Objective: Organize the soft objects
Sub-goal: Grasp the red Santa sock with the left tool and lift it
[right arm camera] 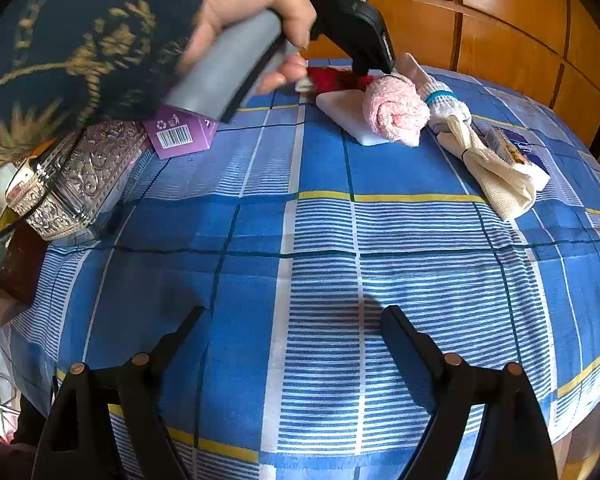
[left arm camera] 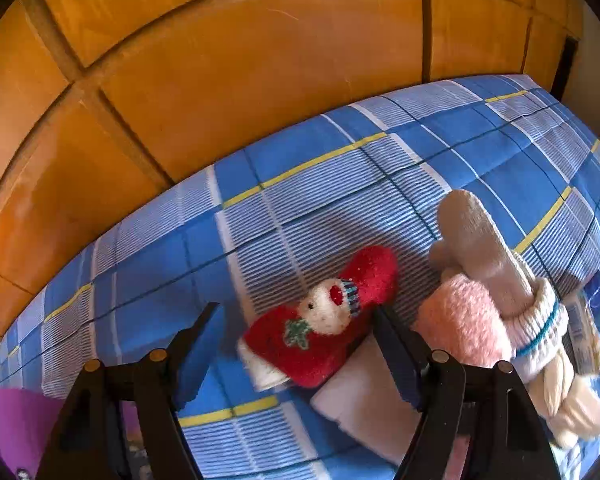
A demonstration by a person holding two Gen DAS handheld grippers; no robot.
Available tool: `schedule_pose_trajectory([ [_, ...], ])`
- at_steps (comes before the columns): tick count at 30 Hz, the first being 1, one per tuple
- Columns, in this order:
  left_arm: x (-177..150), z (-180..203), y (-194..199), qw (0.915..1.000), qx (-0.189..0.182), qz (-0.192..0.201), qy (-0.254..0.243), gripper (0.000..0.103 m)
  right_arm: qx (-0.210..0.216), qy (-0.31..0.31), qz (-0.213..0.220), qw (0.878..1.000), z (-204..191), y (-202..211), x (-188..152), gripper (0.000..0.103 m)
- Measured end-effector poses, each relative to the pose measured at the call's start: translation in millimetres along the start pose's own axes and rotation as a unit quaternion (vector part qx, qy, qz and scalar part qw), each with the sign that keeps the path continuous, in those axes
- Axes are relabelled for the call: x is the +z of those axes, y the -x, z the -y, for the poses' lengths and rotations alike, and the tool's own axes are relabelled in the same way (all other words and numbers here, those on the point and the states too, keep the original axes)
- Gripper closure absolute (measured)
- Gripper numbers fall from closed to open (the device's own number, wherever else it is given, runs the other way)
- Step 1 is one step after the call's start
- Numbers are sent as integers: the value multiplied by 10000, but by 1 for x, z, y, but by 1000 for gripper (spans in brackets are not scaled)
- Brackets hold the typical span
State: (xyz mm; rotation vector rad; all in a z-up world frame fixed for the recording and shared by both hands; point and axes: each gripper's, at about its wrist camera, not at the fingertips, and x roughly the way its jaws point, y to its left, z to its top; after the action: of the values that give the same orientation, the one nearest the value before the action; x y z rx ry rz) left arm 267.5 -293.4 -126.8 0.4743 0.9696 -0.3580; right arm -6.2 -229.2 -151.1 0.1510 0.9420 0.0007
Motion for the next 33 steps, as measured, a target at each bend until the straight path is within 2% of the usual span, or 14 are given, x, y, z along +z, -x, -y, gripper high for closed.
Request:
schedule_pose_trajectory([
  [2,3,3,-7,9999,-123,-41,21,28,31,-45,8,10000,1,-1,1,14],
  [4,5,3,-15,9988,-391,-238,175,60,83,-123,27,9999,2,0,1,14],
  [5,6,2,-14,9985,-405,-259,257,61,109,-149,34,9998,3,0,1,14],
  [6,5,0,-12,9984,-419,-212,319,70,122,-159,36,9998,3,0,1,14],
  [7,3,0,-10,9984,-439,-199,304,74,126,-165,39,9998,3,0,1,14],
  [9,0,-2,-4,9987,-417,-165,246,79,117,-155,47,9998,3,0,1,14],
  [12,0,-10,3,9967,-552,-289,514,80,96,-140,66,9998,2,1,-1,14],
  [16,9,-26,27,9930,-749,-217,886,80,-9,5,42,10000,-3,0,-3,14],
  [22,27,-51,75,9907,-745,220,1115,80,-48,43,23,10000,-8,-2,-6,14],
  [27,36,-88,118,9862,-699,632,1358,80,-54,-10,-16,10000,-5,0,-3,17],
  [30,36,-111,139,9827,-670,825,1518,80,-96,-46,-45,9999,-4,1,0,20],
  [33,30,-142,159,9774,-622,1013,1748,80,-76,-171,-71,9998,3,4,3,30],
])
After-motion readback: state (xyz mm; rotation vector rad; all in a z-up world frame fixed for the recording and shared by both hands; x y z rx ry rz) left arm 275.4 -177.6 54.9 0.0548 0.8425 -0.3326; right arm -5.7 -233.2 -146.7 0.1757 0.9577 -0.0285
